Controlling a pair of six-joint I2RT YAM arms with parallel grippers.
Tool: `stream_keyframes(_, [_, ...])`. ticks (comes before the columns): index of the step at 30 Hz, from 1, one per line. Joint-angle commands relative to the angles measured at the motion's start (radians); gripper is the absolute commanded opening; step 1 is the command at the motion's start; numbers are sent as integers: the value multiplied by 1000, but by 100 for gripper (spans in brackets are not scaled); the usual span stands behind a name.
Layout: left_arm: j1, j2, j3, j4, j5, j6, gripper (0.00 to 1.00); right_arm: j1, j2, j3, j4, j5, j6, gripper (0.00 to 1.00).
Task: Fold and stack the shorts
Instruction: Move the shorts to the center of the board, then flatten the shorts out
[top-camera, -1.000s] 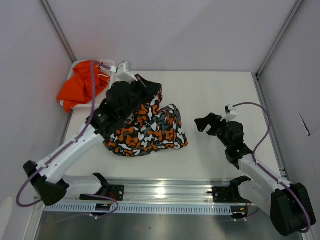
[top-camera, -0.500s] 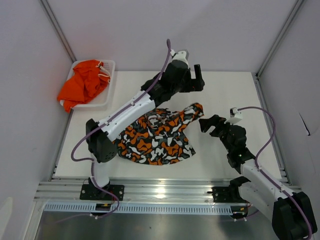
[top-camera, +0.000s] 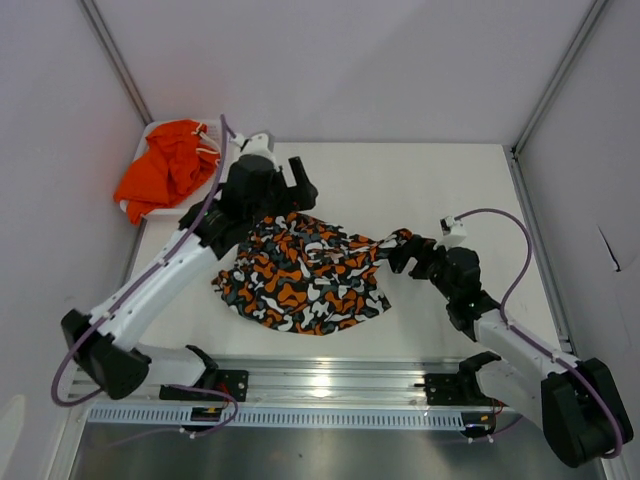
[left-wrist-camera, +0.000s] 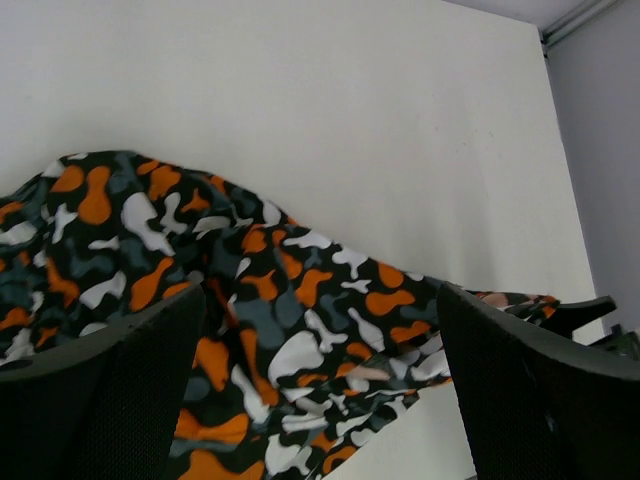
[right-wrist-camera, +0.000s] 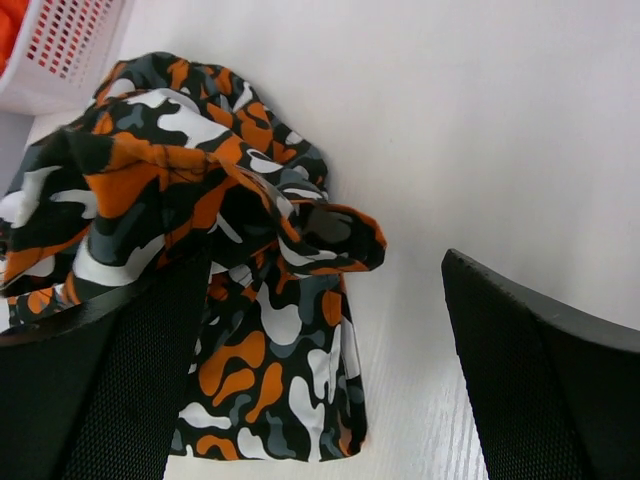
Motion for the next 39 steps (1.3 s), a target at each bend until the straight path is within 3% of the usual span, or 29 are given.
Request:
stream_keyframes(1, [26,-162,-143,20,-71,-9,99,29,-93,45,0,79,-40,99])
stream_keyframes(7, [118,-300,-342,-1,-85,-28,99,147,-323,83,-152,259,-162,99])
stream_keyframes(10, [181,-321,-373,-9,-86,-32,99,224,-319,199,-276,350,-200,98])
stream_keyframes(12, [216,-340,-407,23,-69,-40,99,273,-288,291,-328,341,-215,97])
stream_keyframes(15, [235,-380,-465,65,-63,-47,99,321,-178,414,-434,168,-225,95])
stream_keyframes(17, [237,-398,-476,77,-65,-47,99,373,-97,479,-477,135,-244,92])
stream_keyframes(21, [241,-414,-469,62,-77,-41,99,560,126,585,-545,342,-347,87])
stream_keyframes(24, [244,-441,-476,54,-89,-34,99,583,218,652,-580,336,-373,80])
stream_keyframes(28, [247,-473,-476,37,-117,-12,99,678,348,701,-648,448,-410,69])
stream_keyframes(31, [252,-486,-472,20,-131,-5,99,700,378,694,-671,514,-401,66])
stream_keyframes(39, [256,-512,-473,20,-135,-3,99,700,269,626,-608,382,-162,66])
